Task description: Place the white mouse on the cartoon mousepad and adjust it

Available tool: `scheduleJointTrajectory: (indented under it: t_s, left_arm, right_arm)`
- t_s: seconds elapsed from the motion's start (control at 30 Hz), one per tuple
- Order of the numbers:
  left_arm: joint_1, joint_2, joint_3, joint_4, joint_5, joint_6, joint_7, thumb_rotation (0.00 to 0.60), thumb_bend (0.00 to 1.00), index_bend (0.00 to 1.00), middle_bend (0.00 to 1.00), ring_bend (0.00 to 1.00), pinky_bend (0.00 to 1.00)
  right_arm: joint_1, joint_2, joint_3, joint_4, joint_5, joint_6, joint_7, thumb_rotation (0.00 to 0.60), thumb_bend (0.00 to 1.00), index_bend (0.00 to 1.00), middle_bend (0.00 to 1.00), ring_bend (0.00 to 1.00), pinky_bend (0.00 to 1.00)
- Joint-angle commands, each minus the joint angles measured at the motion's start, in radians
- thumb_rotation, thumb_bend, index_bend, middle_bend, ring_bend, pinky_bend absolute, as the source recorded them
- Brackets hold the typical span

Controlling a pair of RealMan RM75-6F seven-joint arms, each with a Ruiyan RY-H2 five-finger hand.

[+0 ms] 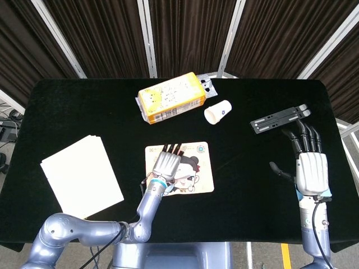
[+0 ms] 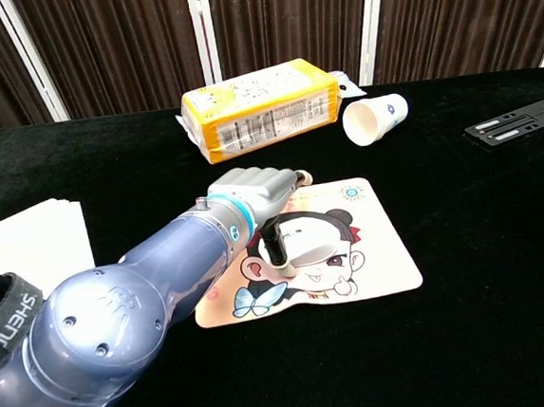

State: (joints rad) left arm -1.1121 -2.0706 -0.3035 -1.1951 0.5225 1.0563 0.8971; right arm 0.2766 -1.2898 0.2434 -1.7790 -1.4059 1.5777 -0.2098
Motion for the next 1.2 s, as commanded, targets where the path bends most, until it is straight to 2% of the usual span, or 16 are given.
scheduleJointTrajectory:
  t_s: [0.03, 0.37, 0.63, 0.93, 1.2]
  left_arm:
    - [0.002, -0.005, 0.000, 0.023, 0.009, -0.014, -0.004, 0.600, 0.08, 0.00, 0.00, 0.00, 0.00]
    - [0.006, -0.002, -0.026, 0.069, 0.028, -0.043, -0.029, 0.600, 0.08, 0.00, 0.00, 0.00, 0.00]
    - [0.012, 0.012, -0.041, 0.052, 0.050, -0.042, -0.046, 0.600, 0.08, 0.00, 0.00, 0.00, 0.00]
    - [0.010, 0.032, -0.054, 0.052, 0.025, -0.050, -0.022, 0.600, 0.08, 0.00, 0.00, 0.00, 0.00]
    - [-0.002, 0.023, -0.066, 0.113, 0.010, -0.081, -0.025, 0.600, 0.08, 0.00, 0.00, 0.00, 0.00]
  right_arm:
    - [0.000, -0.003, 0.001, 0.005, 0.004, -0.004, 0.000, 0.600, 0.15, 0.19, 0.00, 0.00, 0.00]
    - [0.000, -0.009, 0.005, 0.017, 0.010, -0.016, 0.000, 0.600, 0.15, 0.19, 0.00, 0.00, 0.00]
    - [-0.001, -0.012, 0.008, 0.023, 0.013, -0.020, 0.000, 0.600, 0.15, 0.19, 0.00, 0.00, 0.00]
    - [-0.003, -0.011, 0.012, 0.020, 0.011, -0.019, -0.001, 0.600, 0.15, 0.19, 0.00, 0.00, 0.00]
    - [-0.004, -0.011, 0.015, 0.022, 0.012, -0.021, 0.002, 0.600, 0.15, 0.19, 0.00, 0.00, 0.00]
